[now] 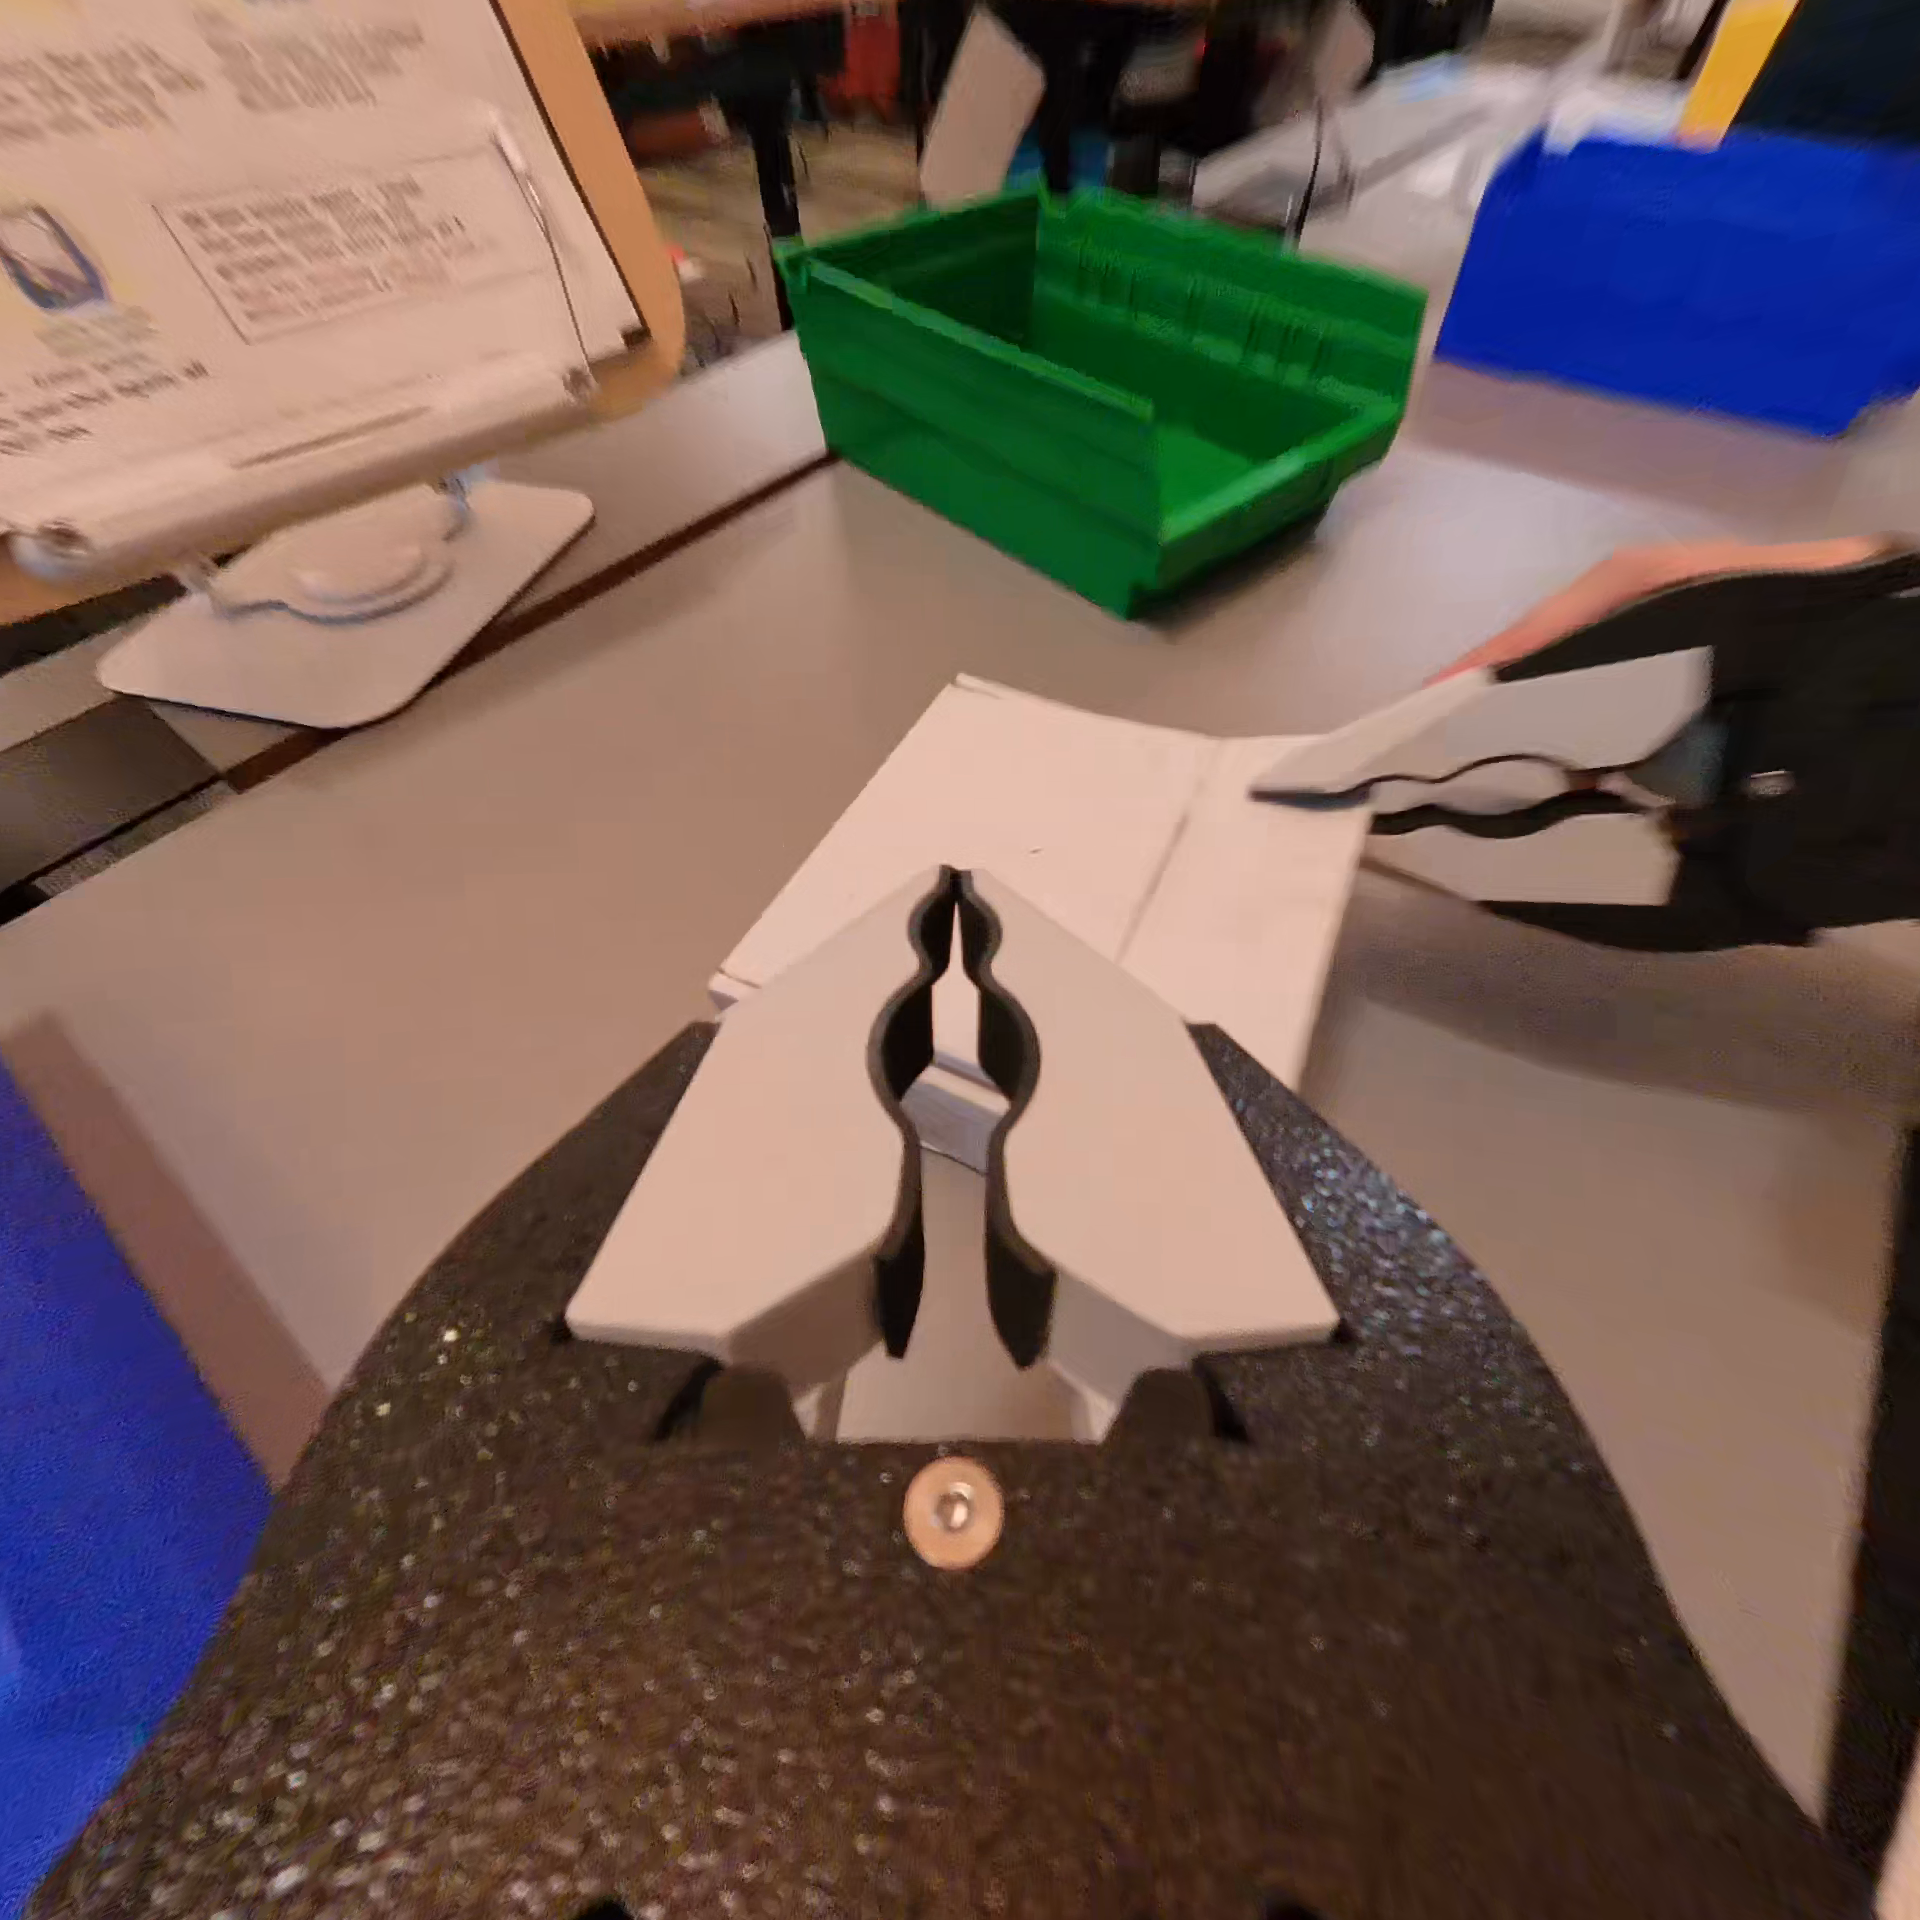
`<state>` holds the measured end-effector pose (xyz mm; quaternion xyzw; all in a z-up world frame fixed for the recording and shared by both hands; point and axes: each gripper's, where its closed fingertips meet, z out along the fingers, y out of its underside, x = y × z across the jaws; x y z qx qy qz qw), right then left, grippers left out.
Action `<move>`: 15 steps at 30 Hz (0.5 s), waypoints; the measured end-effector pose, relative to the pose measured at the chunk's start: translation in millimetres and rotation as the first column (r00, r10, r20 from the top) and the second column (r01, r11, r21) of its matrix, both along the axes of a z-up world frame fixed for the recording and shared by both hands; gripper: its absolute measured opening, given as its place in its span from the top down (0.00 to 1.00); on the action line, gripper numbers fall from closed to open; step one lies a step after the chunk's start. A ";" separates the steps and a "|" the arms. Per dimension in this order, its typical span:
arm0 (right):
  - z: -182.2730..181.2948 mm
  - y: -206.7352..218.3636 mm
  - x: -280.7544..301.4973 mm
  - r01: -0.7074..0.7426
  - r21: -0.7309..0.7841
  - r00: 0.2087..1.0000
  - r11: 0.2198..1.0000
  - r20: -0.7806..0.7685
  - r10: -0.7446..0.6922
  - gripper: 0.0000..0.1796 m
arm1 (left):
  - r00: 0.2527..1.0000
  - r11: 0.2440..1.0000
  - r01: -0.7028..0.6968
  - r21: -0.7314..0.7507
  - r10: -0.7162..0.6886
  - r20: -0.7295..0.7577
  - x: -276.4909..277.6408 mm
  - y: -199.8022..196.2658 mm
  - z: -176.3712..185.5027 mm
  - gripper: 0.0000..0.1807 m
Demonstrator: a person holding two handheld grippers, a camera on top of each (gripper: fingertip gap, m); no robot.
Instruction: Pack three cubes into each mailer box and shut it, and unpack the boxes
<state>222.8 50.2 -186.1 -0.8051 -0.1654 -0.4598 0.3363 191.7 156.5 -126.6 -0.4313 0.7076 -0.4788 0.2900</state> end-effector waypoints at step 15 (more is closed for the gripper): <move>-22.7 -28.8 15.8 0.116 0.153 0.981 0.981 -0.173 -0.089 0.71 | 0.965 0.927 0.048 -0.371 -0.139 -0.222 61.4 -2.5 -74.5 1.00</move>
